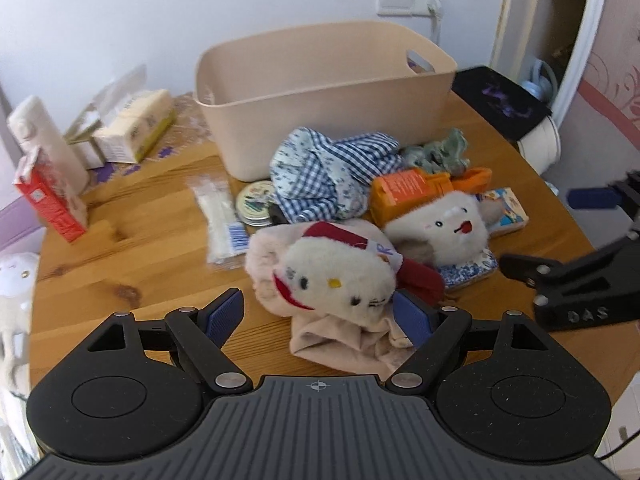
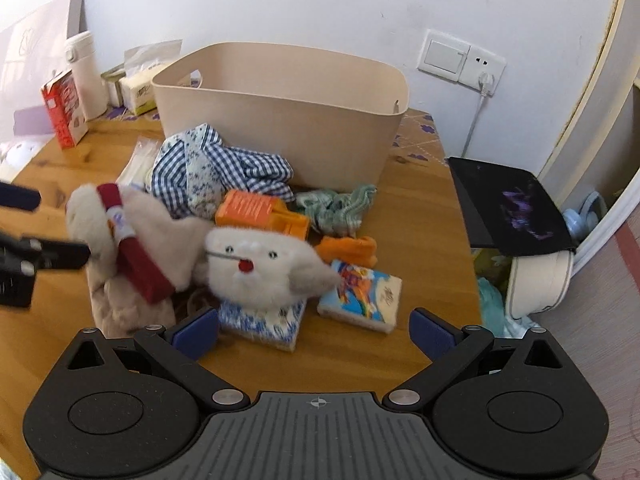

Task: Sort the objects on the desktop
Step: 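Grasp the Hello Kitty plush with the left tool while the right tool grasps the white plush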

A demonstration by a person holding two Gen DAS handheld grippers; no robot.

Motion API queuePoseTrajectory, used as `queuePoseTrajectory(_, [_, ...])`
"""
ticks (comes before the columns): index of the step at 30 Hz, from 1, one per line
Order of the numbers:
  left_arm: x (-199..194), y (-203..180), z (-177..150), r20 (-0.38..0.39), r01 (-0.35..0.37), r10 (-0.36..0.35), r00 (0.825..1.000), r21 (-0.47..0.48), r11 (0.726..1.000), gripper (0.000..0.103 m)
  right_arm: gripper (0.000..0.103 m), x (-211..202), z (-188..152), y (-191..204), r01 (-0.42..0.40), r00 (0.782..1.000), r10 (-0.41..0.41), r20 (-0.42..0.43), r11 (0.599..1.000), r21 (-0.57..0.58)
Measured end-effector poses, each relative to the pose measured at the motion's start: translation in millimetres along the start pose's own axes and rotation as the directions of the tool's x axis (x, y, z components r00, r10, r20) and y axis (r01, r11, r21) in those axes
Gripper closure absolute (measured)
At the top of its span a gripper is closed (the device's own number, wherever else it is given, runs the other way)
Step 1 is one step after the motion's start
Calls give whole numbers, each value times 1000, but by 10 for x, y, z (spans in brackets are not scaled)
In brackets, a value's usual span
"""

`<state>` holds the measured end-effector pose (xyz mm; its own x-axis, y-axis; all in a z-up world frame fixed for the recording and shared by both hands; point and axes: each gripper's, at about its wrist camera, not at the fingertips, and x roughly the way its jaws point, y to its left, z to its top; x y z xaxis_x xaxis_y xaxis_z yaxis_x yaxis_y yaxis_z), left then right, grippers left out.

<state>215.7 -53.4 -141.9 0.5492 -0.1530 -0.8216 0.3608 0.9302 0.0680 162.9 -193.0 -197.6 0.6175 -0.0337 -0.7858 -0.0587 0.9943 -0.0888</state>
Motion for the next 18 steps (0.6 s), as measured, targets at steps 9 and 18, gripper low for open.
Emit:
queuePoseTrajectory(9, [255, -1, 96, -19, 28, -28, 999, 18, 999, 20, 0, 337, 158, 44, -14, 1000, 15, -24, 998, 55])
queuePoseTrajectory(18, [378, -55, 165, -14, 63, -63, 998, 60, 996, 29, 10, 657, 254, 199, -51, 995, 54, -79, 998, 40])
